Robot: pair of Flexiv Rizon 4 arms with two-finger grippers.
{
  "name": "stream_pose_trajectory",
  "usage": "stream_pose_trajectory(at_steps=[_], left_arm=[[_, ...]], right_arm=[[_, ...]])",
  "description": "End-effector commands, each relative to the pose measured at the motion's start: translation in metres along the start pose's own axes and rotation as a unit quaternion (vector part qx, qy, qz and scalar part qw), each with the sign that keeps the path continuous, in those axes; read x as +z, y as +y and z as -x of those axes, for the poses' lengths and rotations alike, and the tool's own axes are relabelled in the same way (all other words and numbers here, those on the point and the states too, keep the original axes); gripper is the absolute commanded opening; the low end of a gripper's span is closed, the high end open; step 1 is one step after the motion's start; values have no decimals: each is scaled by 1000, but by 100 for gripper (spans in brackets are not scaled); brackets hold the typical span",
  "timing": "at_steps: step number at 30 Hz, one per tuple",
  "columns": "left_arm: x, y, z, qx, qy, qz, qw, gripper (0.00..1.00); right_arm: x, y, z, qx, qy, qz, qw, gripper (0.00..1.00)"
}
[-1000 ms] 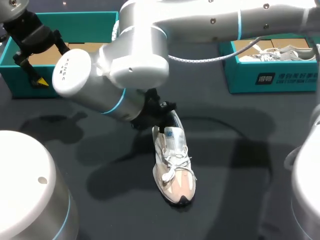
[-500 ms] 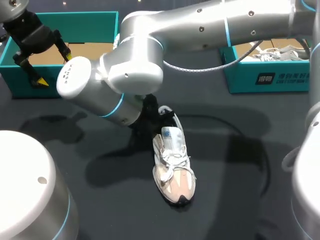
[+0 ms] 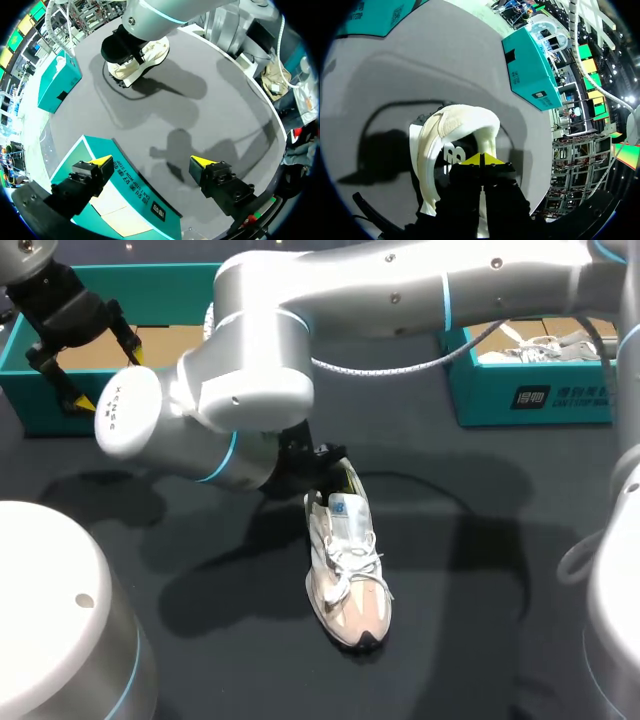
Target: Take the shoe out of the shoebox, open the shoe tongue, remove and reinsert the insole, then place the shoe into the shoebox
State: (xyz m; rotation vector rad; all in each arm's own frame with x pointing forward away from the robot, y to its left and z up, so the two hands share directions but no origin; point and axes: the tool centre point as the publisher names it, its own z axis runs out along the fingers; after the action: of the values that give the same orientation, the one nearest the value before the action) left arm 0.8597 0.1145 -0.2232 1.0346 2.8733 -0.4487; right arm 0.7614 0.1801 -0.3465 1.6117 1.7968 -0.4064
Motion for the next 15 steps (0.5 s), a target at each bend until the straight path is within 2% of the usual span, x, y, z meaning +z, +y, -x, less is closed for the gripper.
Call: stream_pose_trajectory(at_steps=[1, 10, 12, 15], left_arm=[[0, 0, 0, 0, 0, 1, 1000, 100], [0, 0, 0, 0, 0, 1, 1000, 100], [0, 0, 0, 0, 0, 1, 1000, 100], [0, 0, 0, 0, 0, 1, 1000, 100]], right_arm=[[9, -3, -5, 15, -2, 2, 1000, 0], [46, -5, -8, 8, 39, -29, 999, 0], [52, -6, -12, 6, 63, -43, 997, 0], [54, -10, -19, -7, 143, -46, 989, 0]])
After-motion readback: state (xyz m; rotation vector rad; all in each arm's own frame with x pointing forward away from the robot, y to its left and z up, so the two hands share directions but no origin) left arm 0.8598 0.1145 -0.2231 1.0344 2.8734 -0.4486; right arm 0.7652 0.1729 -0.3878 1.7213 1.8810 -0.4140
